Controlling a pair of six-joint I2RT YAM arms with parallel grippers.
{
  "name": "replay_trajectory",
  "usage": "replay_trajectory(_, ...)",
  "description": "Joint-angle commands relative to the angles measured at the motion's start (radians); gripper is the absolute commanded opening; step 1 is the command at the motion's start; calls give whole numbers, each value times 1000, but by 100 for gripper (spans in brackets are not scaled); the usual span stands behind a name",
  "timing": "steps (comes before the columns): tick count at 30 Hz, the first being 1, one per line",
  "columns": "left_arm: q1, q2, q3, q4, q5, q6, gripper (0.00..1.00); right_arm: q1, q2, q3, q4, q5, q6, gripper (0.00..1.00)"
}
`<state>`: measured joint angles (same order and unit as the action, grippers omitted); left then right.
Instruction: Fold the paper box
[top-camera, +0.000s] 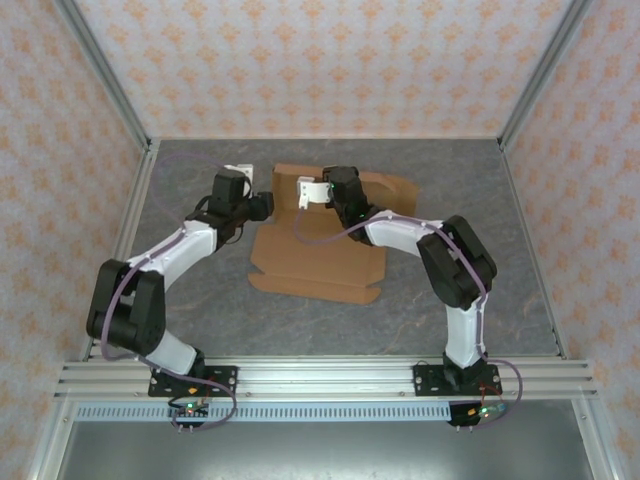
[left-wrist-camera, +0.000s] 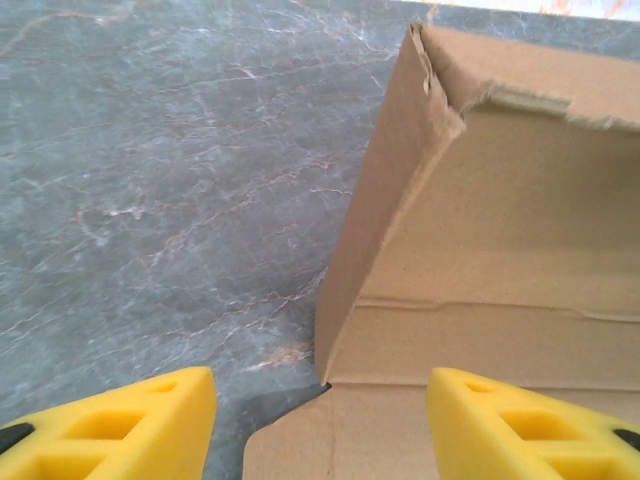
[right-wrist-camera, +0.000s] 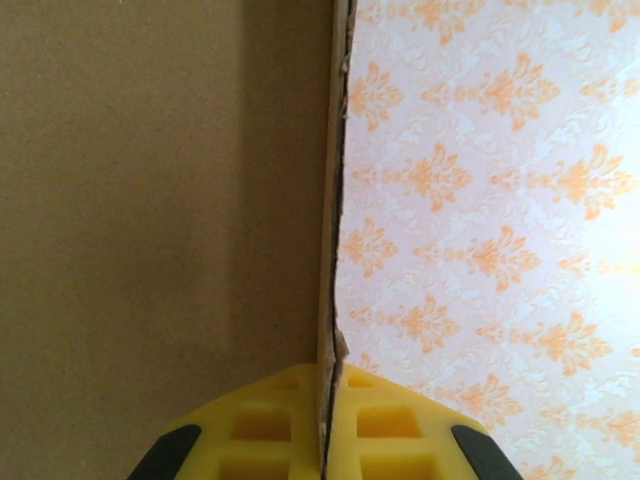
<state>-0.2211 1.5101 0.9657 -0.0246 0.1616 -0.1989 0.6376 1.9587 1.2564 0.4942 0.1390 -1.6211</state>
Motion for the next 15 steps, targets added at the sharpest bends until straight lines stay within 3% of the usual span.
replay_trajectory(1, 27, -111, -21, -53, -56, -44, 61, 20, -1, -47, 142, 11, -70, 4)
replay_trajectory(8, 42, -253, -8, -81, -34, -85, 73, 59, 38, -116, 337, 12, -120, 5)
replay_trajectory(15, 42, -72, 179, -179, 19, -60, 72, 99, 101, -129, 446, -1, -165, 6)
